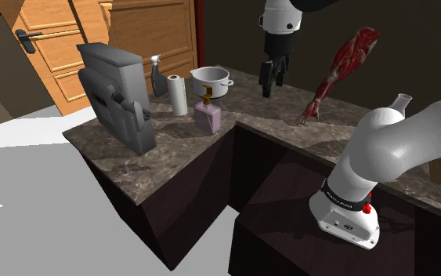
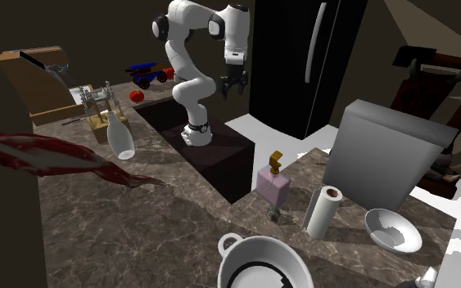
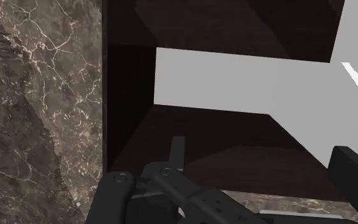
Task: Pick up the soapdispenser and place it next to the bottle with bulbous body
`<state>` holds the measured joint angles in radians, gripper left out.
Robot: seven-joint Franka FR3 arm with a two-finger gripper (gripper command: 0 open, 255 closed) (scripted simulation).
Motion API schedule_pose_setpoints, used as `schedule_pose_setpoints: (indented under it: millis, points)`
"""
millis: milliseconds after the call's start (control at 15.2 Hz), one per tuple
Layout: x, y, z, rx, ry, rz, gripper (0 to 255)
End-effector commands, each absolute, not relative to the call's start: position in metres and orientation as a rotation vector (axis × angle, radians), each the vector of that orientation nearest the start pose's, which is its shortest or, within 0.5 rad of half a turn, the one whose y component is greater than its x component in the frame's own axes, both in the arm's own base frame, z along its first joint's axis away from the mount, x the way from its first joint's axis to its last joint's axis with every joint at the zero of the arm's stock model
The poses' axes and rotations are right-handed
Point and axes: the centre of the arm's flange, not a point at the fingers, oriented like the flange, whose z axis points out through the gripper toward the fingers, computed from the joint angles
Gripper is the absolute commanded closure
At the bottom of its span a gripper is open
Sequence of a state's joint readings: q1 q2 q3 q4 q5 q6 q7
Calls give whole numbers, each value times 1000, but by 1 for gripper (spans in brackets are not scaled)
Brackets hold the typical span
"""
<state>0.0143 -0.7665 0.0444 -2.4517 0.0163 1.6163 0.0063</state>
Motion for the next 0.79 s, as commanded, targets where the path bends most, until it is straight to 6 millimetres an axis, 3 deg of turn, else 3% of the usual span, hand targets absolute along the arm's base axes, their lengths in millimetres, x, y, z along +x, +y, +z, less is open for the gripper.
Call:
schedule_pose_setpoints:
  millis: [0,726]
  points:
    - [311,23,543,-3156,-59,109,0]
    - [404,-3,455,-3144,-45,-102,0]
